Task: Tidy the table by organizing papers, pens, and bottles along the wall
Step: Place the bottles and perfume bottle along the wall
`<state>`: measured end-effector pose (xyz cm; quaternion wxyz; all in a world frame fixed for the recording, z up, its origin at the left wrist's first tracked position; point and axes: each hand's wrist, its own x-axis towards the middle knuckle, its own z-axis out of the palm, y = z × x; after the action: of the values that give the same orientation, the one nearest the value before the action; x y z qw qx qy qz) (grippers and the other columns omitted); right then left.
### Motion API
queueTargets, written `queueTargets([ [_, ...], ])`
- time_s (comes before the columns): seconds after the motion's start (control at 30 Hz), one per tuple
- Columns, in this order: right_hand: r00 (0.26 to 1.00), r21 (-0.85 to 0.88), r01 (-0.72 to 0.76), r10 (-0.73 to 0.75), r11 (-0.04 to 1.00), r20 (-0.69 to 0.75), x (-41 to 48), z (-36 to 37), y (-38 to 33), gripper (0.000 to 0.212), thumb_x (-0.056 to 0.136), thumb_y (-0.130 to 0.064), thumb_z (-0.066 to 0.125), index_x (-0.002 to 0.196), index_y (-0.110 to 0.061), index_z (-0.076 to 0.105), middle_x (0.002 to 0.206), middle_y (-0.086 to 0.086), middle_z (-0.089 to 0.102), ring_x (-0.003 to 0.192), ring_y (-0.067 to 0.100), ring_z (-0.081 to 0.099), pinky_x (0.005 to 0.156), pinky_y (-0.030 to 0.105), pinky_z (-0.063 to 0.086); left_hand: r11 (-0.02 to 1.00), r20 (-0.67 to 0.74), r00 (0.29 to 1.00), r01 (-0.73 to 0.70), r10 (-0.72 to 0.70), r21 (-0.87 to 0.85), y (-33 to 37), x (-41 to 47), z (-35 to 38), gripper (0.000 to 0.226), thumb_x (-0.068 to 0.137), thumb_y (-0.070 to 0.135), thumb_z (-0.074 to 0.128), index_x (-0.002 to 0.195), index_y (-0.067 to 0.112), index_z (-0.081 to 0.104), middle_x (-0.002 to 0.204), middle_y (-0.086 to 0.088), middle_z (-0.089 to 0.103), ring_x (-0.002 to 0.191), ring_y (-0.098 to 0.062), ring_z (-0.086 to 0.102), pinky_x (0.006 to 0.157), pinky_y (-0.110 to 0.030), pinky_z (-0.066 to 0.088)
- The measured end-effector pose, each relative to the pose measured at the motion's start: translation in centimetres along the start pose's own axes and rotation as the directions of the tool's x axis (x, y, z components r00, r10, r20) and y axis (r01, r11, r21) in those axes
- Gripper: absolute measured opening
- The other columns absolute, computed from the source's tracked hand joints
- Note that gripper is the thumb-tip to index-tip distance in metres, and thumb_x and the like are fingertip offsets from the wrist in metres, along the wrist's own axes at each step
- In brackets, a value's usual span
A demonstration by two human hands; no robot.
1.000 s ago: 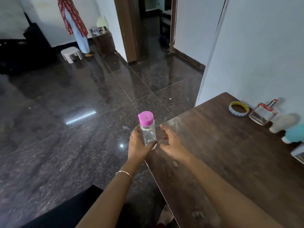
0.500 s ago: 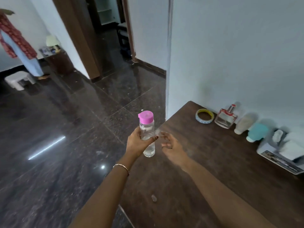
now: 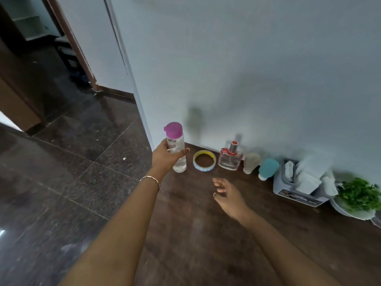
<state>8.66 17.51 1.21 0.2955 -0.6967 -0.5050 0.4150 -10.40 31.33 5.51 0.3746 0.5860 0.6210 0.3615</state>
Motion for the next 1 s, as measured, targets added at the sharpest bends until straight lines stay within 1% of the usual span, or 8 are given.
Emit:
queueTargets([
  [0.13, 1.0, -0.066, -0.016, 0.015, 0.998, -0.018, 1.2, -1.2, 1.2, 0.047, 0.091, -0.011, 0.06, 0.135, -0.023, 0.048, 0.135, -0.006, 0.051, 0.118, 0.007, 0.05, 0.1, 0.026, 0.044, 0.999, -0.01, 1.0, -0.007, 0.008, 0.051, 1.2, 3.5, 2.0, 0.051, 0.068, 0.046, 0.081, 0.106, 0.018, 0.06, 0.099, 0.005, 0.067, 0.09, -0.015, 0.062, 0.079, -0.027, 0.048],
  [0.27, 0.999, -0.066, -0.022, 0.02, 0.998, -0.031, 1.9, -1.8, 1.9, 0.045, 0.091, -0.01, 0.059, 0.133, -0.023, 0.05, 0.134, -0.004, 0.052, 0.116, 0.007, 0.051, 0.096, 0.023, 0.044, 0.998, -0.058, 0.998, -0.006, 0.01, 0.07, 1.8, 5.3, 3.3, 0.045, 0.072, 0.048, 0.077, 0.101, 0.019, 0.058, 0.096, 0.006, 0.064, 0.088, -0.015, 0.058, 0.074, -0.025, 0.041],
  [0.33, 0.999, -0.066, -0.024, 0.022, 0.998, -0.04, 2.1, -1.9, 2.3, 0.043, 0.091, -0.01, 0.059, 0.131, -0.022, 0.051, 0.134, -0.003, 0.053, 0.114, 0.006, 0.051, 0.093, 0.02, 0.043, 0.997, -0.061, 0.998, -0.005, 0.01, 0.074, 2.0, 5.8, 3.8, 0.046, 0.072, 0.047, 0.076, 0.103, 0.018, 0.058, 0.097, 0.006, 0.063, 0.089, -0.015, 0.057, 0.076, -0.025, 0.04],
  [0.5, 0.999, -0.085, -0.042, 0.04, 0.996, -0.022, 2.4, -2.0, 2.7, 0.041, 0.092, -0.01, 0.059, 0.13, -0.023, 0.052, 0.135, -0.004, 0.051, 0.114, 0.005, 0.05, 0.097, 0.023, 0.045, 0.995, -0.05, 0.999, -0.013, 0.018, 0.099, 2.2, 6.0, 4.6, 0.051, 0.074, 0.049, 0.075, 0.109, 0.016, 0.057, 0.105, 0.004, 0.064, 0.094, -0.016, 0.057, 0.079, -0.026, 0.041],
  [0.67, 0.999, -0.09, -0.035, 0.034, 0.995, -0.016, 2.2, -2.0, 2.9, 0.04, 0.091, -0.01, 0.059, 0.129, -0.023, 0.054, 0.134, -0.004, 0.052, 0.114, 0.007, 0.051, 0.096, 0.023, 0.044, 0.995, -0.06, 0.998, -0.006, 0.012, 0.099, 2.0, 5.8, 4.8, 0.055, 0.073, 0.05, 0.075, 0.112, 0.015, 0.057, 0.112, -0.001, 0.065, 0.103, -0.021, 0.06, 0.087, -0.033, 0.048],
  [0.77, 0.999, -0.088, -0.032, 0.029, 0.996, -0.029, 1.9, -2.2, 3.0, 0.039, 0.091, -0.01, 0.059, 0.128, -0.022, 0.054, 0.132, -0.003, 0.053, 0.112, 0.007, 0.051, 0.094, 0.022, 0.044, 0.994, -0.039, 0.999, -0.009, 0.013, 0.106, 2.0, 5.6, 4.4, 0.055, 0.074, 0.046, 0.076, 0.115, 0.015, 0.056, 0.115, -0.002, 0.065, 0.106, -0.022, 0.061, 0.09, -0.034, 0.049],
  [0.9, 0.997, -0.086, -0.055, 0.05, 0.995, -0.058, 0.8, -3.1, 3.1, 0.039, 0.091, -0.011, 0.059, 0.128, -0.023, 0.054, 0.132, -0.004, 0.052, 0.115, 0.009, 0.051, 0.094, 0.024, 0.045, 0.994, -0.04, 0.999, 0.003, 0.002, 0.112, 2.3, 4.3, 3.7, 0.064, 0.077, 0.031, 0.076, 0.13, 0.013, 0.046, 0.126, -0.006, 0.061, 0.114, -0.025, 0.058, 0.096, -0.036, 0.046],
  [1.0, 0.993, -0.105, -0.06, 0.049, 0.993, -0.105, -0.7, -4.2, 3.2, 0.039, 0.091, -0.012, 0.059, 0.128, -0.021, 0.053, 0.132, -0.002, 0.052, 0.114, 0.01, 0.052, 0.095, 0.026, 0.046, 0.99, -0.068, 0.997, 0.049, -0.04, 0.136, 2.6, 1.8, 3.5, 0.075, 0.08, 0.026, 0.073, 0.141, 0.01, 0.032, 0.138, -0.012, 0.049, 0.125, -0.028, 0.049, 0.101, -0.038, 0.041],
])
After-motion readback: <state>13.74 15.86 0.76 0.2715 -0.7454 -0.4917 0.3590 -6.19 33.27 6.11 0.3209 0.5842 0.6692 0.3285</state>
